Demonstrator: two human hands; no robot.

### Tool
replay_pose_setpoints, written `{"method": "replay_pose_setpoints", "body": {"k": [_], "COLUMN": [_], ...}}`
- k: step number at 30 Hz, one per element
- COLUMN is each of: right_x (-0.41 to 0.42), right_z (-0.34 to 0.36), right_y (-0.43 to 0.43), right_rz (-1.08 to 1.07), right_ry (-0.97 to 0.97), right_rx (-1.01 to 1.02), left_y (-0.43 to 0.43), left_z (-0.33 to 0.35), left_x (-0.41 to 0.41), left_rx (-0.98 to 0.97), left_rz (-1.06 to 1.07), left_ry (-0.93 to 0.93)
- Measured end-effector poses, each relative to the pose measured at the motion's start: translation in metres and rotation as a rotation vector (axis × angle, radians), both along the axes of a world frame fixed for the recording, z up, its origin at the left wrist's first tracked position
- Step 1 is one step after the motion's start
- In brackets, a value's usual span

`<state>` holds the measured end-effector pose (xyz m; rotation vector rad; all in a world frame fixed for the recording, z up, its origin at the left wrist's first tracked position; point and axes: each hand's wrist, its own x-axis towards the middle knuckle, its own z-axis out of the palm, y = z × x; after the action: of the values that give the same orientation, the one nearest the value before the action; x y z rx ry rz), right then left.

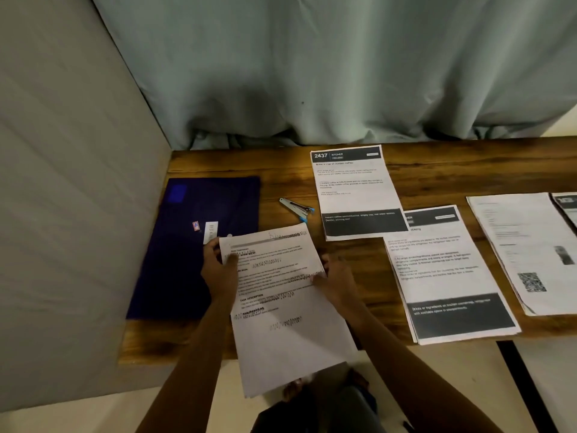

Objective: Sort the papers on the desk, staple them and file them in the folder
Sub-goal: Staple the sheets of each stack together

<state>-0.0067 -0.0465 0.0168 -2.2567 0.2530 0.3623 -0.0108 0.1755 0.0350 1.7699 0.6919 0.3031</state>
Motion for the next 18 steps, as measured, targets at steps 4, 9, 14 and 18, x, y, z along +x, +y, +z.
{"method": "replay_pose_setpoints", "body": {"k": [4, 9, 14, 18], "right_x": [-0.0061, -0.0046, -0.0030, -0.0011], "right_z": [0.0044, 0.0046, 0.0000, 0.0000], "right_y": [0.0010, -0.0003, 0.0018, 0.0046], "right_rz": [-0.025, -0.069, -0.090, -0.088], "right_ry": [-0.051, -0.105, -0.097, -0.097], "right_rx": [0.006, -0.053, -0.038, -0.060], "left_y": [-0.0014, -0.0014, 0.0031, 0.0061], "left_z": [-0.0014, 0.0011, 0.0043, 0.0020], "left_x": [0.0002, 0.0013, 0.0046, 0.0060], "left_rx": [0.016, 0.044, 0.083, 0.135], "left_rz": [0.015, 0.017, -0.009, -0.064], "left_ry": [-0.002, -0.002, -0.009, -0.032]}}
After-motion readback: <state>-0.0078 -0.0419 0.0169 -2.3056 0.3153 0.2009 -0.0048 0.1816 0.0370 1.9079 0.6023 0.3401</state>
